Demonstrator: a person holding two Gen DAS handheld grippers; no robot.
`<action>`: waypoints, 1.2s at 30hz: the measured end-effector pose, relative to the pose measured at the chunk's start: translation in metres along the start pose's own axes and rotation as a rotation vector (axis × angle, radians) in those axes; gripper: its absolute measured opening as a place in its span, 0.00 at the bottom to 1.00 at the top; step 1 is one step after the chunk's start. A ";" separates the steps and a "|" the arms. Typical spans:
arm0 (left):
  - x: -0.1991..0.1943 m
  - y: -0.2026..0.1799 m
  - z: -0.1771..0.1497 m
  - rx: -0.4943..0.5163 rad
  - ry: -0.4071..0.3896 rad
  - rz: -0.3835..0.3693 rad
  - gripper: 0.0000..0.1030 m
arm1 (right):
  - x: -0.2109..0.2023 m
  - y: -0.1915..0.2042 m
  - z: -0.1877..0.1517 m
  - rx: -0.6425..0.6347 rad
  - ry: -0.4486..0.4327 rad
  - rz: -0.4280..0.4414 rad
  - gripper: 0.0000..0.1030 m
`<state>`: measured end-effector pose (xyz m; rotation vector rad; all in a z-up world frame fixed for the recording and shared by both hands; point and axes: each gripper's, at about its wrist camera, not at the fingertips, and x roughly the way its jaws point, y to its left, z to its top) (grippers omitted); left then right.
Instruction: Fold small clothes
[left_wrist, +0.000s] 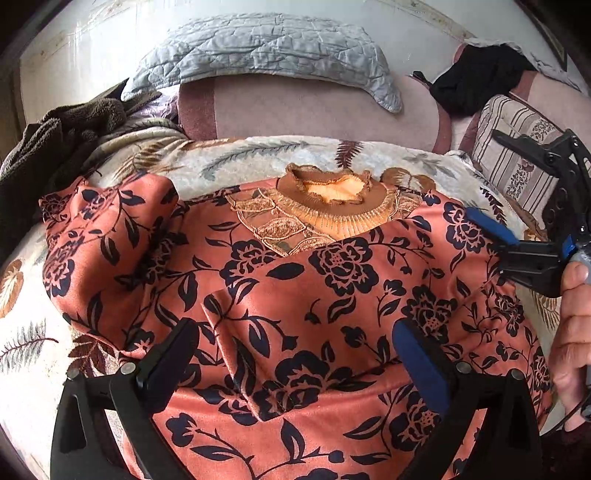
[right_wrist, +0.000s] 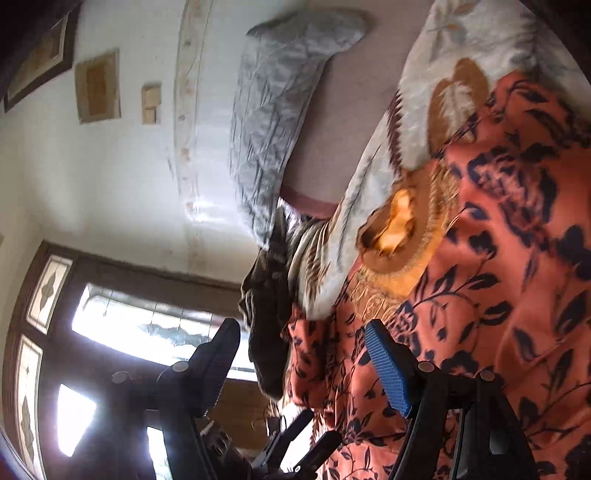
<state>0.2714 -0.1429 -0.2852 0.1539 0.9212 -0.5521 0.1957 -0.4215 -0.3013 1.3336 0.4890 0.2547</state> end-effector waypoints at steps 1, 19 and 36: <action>0.007 0.003 0.000 -0.017 0.029 0.003 1.00 | -0.013 -0.004 0.006 0.020 -0.054 -0.008 0.71; 0.016 0.094 -0.013 -0.334 0.176 -0.135 0.70 | -0.052 -0.051 0.051 0.105 -0.098 -0.558 0.39; 0.044 0.057 0.003 -0.255 0.193 -0.211 0.13 | -0.054 -0.045 0.047 0.086 -0.142 -0.536 0.39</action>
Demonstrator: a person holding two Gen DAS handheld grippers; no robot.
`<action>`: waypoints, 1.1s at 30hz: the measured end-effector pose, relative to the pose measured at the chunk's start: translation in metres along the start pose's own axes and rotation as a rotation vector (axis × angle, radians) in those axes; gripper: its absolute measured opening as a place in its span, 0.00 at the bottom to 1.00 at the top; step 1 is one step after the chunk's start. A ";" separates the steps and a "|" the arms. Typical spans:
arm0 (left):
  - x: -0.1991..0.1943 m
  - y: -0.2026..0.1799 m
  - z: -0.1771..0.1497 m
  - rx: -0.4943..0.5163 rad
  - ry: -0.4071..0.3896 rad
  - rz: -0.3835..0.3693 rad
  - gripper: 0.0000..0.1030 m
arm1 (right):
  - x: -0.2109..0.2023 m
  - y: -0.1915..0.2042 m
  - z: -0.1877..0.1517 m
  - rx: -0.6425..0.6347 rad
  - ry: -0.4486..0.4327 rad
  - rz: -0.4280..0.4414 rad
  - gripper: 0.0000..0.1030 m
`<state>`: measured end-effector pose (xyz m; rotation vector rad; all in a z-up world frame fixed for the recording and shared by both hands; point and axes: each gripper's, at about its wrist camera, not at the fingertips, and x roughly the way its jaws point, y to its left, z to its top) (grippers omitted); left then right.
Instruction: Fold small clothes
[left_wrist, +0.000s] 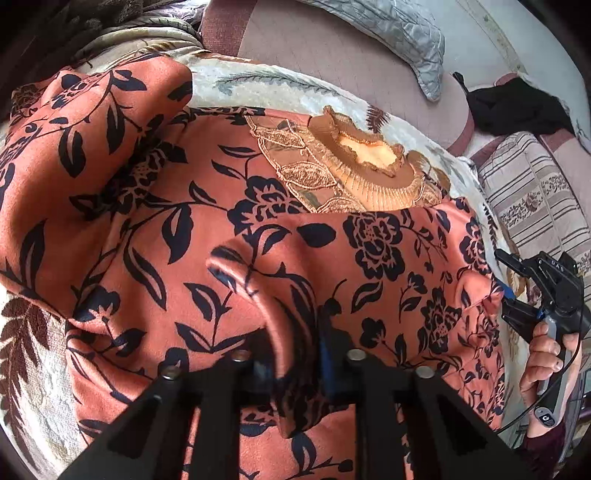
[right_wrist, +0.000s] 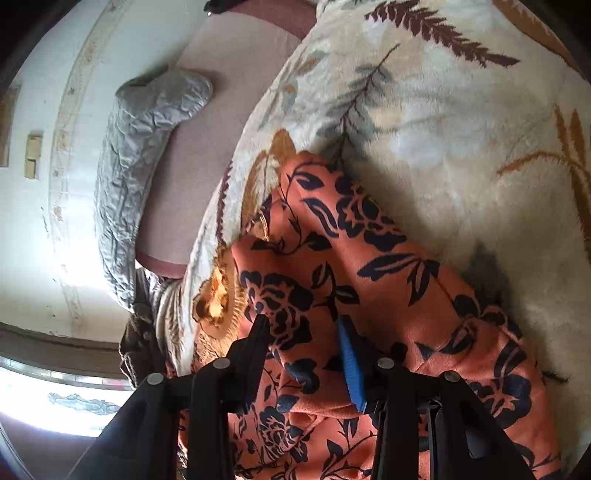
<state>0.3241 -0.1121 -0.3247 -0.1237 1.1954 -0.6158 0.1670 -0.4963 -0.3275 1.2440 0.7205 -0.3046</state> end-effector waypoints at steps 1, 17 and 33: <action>-0.004 0.000 0.002 -0.009 -0.029 -0.011 0.12 | -0.007 0.001 0.003 -0.005 -0.030 0.004 0.39; -0.028 0.012 0.015 0.128 -0.143 0.375 0.11 | 0.014 0.028 -0.004 -0.107 0.018 0.033 0.42; -0.142 0.157 0.023 -0.392 -0.480 0.227 0.76 | 0.016 0.047 -0.023 -0.207 0.014 -0.011 0.61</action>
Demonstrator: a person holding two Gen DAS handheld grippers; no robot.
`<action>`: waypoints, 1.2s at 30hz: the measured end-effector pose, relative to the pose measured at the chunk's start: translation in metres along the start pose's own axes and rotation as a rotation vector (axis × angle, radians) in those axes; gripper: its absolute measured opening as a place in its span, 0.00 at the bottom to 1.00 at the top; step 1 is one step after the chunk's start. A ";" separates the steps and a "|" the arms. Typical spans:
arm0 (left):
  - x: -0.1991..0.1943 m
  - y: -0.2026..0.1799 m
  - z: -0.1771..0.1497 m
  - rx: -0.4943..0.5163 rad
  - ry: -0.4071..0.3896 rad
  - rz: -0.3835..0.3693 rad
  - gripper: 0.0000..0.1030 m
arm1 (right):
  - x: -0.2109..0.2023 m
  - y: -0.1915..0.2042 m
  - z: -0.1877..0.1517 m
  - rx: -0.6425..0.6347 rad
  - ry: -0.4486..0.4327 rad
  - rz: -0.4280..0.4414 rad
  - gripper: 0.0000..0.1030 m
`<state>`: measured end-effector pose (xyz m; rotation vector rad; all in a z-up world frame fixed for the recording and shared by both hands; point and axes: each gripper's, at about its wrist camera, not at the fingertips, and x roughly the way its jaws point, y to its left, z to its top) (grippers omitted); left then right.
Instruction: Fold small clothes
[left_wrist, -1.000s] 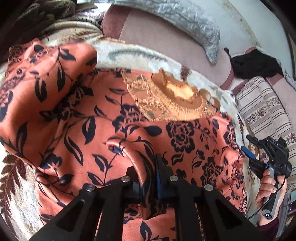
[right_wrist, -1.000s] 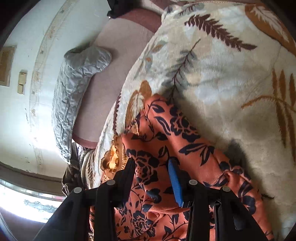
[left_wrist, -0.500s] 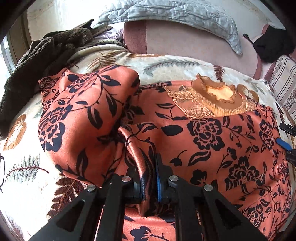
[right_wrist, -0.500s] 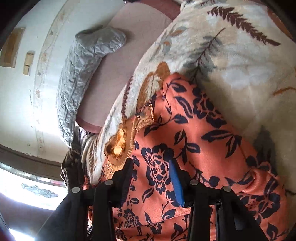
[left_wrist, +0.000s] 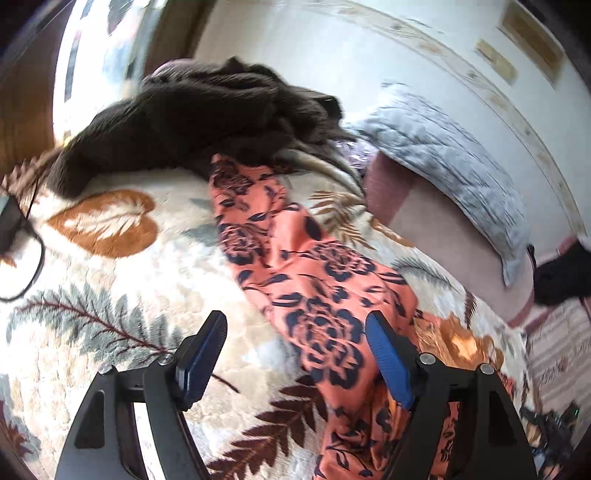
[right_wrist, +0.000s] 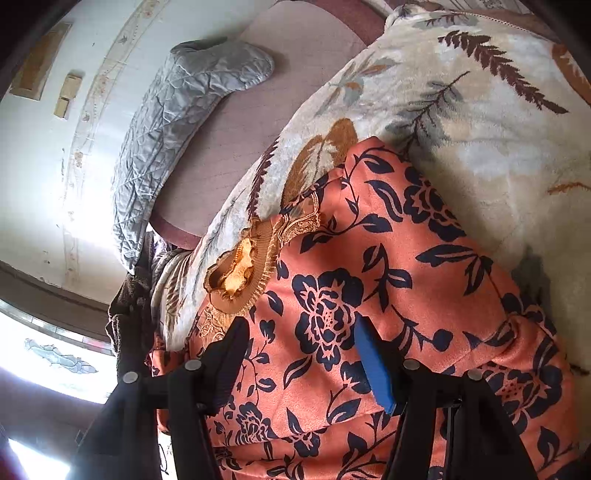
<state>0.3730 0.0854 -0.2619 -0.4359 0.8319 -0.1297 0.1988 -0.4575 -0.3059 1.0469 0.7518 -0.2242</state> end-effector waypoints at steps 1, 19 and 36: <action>0.009 0.014 0.004 -0.071 0.023 -0.020 0.76 | 0.001 0.000 -0.001 0.002 0.002 0.002 0.61; 0.056 -0.018 0.030 -0.129 0.029 -0.274 0.06 | 0.018 0.019 -0.014 -0.054 0.017 0.002 0.61; 0.008 -0.237 -0.231 1.116 0.191 -0.061 0.12 | -0.029 -0.002 0.000 -0.011 -0.095 -0.003 0.61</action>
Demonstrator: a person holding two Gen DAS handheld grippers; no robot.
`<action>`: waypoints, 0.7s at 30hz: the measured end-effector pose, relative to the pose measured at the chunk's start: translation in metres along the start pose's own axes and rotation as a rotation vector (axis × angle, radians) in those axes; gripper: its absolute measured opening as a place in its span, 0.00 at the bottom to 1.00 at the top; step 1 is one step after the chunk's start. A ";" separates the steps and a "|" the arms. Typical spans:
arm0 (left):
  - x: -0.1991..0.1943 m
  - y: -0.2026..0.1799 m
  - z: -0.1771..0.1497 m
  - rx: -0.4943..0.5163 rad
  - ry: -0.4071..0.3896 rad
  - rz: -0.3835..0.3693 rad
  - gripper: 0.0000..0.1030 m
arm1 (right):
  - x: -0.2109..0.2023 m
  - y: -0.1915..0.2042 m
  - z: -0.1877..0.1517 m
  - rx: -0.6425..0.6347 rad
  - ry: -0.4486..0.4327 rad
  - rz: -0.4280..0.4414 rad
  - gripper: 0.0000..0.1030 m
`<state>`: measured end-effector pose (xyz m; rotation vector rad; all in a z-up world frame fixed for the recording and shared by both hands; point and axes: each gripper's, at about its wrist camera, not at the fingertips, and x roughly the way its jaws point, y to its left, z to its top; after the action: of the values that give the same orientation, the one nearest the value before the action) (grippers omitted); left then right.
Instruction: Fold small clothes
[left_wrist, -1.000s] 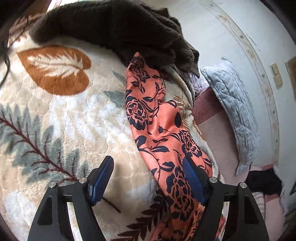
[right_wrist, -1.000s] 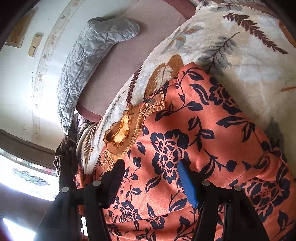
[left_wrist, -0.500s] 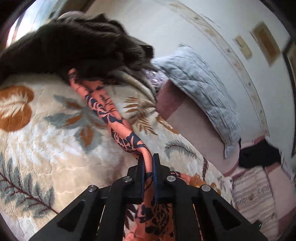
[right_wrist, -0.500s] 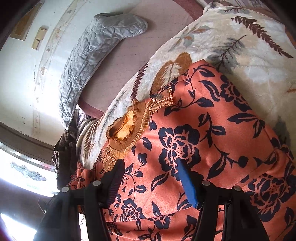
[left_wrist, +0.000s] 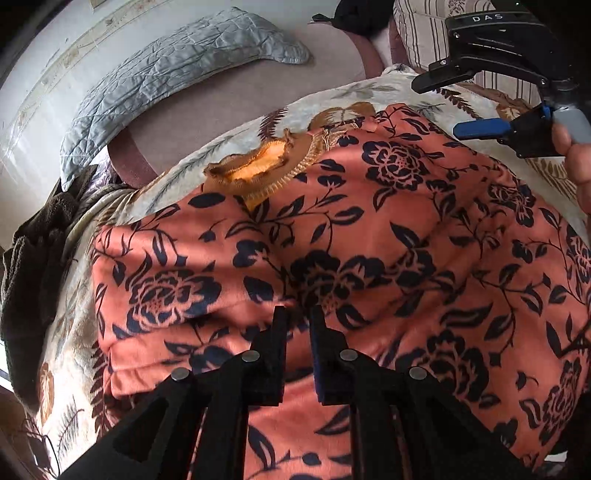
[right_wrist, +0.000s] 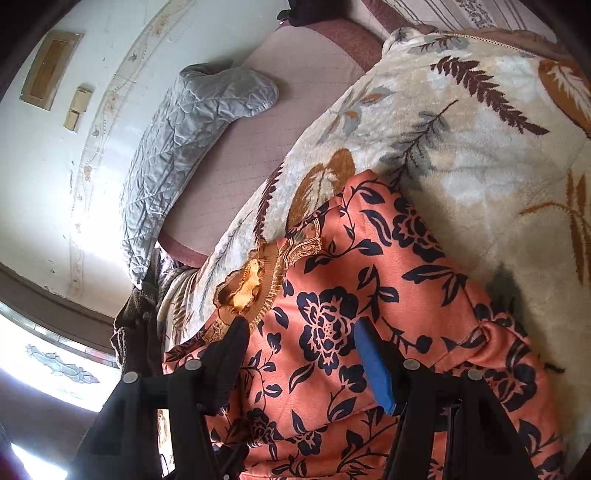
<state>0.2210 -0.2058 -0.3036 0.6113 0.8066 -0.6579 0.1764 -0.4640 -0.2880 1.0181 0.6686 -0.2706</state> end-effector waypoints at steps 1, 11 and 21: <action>-0.011 0.009 -0.004 -0.039 -0.015 -0.009 0.12 | -0.002 0.001 0.000 -0.013 -0.006 -0.008 0.61; -0.076 0.202 -0.112 -0.926 -0.169 0.155 0.55 | -0.001 0.098 -0.066 -0.393 0.086 0.033 0.66; -0.075 0.297 -0.220 -1.407 0.010 0.473 0.53 | 0.071 0.257 -0.219 -1.113 0.221 -0.105 0.69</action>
<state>0.2993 0.1625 -0.2927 -0.4884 0.8813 0.4069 0.2761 -0.1388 -0.2309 -0.0588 0.9098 0.1404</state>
